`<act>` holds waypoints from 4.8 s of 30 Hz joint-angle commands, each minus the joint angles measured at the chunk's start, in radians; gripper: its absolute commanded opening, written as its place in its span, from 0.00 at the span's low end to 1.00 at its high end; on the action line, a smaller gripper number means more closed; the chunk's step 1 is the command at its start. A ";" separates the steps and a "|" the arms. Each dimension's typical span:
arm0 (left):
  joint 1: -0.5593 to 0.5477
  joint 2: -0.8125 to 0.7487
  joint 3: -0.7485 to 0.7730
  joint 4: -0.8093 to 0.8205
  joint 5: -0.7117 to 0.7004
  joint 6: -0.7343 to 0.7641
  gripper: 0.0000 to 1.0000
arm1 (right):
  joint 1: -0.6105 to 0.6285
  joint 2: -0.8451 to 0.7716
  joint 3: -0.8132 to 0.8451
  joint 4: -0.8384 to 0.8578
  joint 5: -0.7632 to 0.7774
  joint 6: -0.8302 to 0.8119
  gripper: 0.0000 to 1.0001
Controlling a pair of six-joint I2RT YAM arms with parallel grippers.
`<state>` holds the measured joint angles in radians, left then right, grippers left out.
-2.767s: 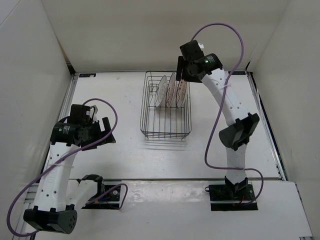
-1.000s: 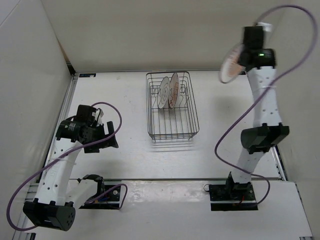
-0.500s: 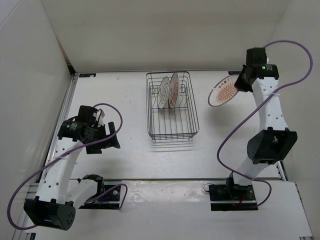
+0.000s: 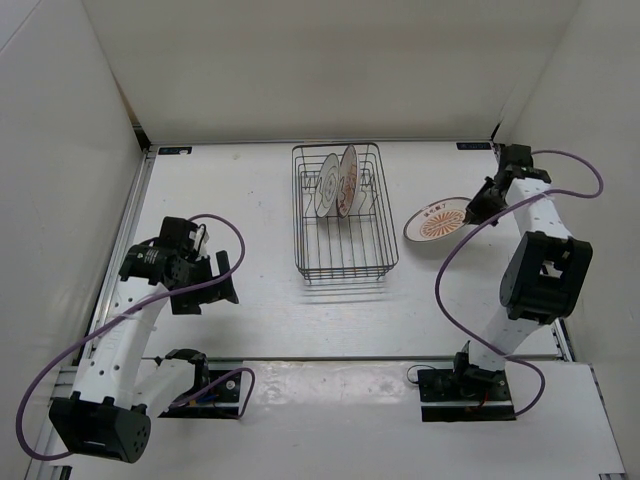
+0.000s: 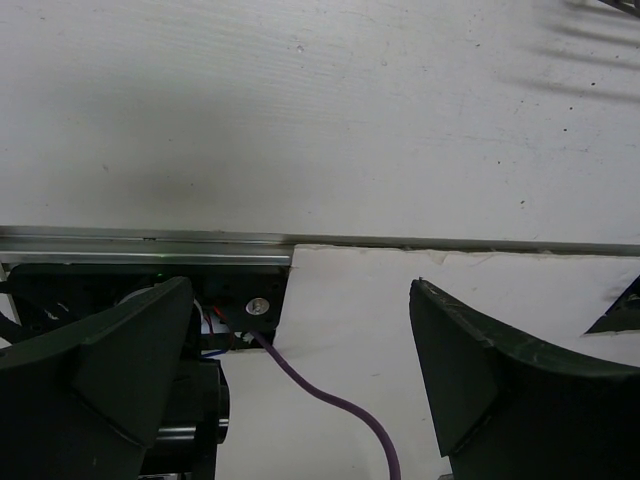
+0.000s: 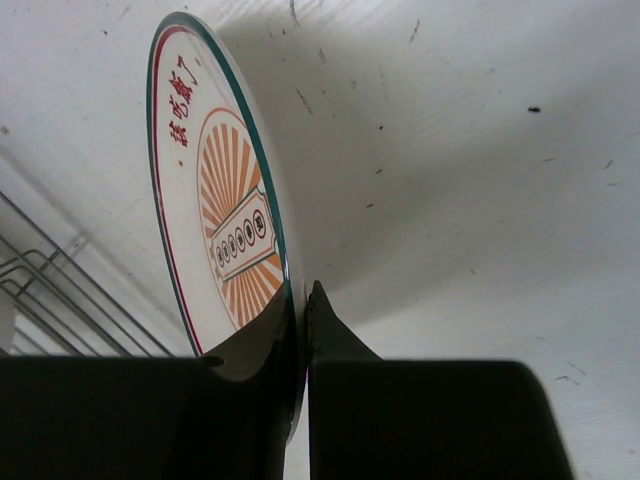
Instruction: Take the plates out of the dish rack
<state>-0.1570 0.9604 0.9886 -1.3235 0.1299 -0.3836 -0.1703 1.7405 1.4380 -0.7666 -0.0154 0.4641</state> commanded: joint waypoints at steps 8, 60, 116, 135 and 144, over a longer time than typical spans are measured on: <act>-0.003 0.000 -0.004 0.021 -0.018 -0.006 1.00 | -0.089 0.025 -0.195 0.015 -0.058 0.064 0.24; -0.010 -0.084 -0.015 0.006 -0.066 0.015 1.00 | 0.686 0.445 0.860 -0.162 0.258 -0.114 0.52; -0.093 -0.101 -0.021 -0.039 -0.125 0.041 1.00 | 0.123 -0.378 -0.060 0.124 0.069 0.136 0.00; -0.098 -0.092 -0.015 -0.037 -0.118 0.045 1.00 | 0.012 -0.293 -0.406 0.331 -0.216 0.116 0.04; -0.099 -0.077 -0.022 -0.020 -0.104 0.040 1.00 | 0.006 -0.268 -0.384 0.222 -0.156 0.053 0.77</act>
<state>-0.2523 0.8814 0.9695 -1.3537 0.0147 -0.3481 -0.1623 1.4796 1.0260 -0.5083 -0.1875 0.5556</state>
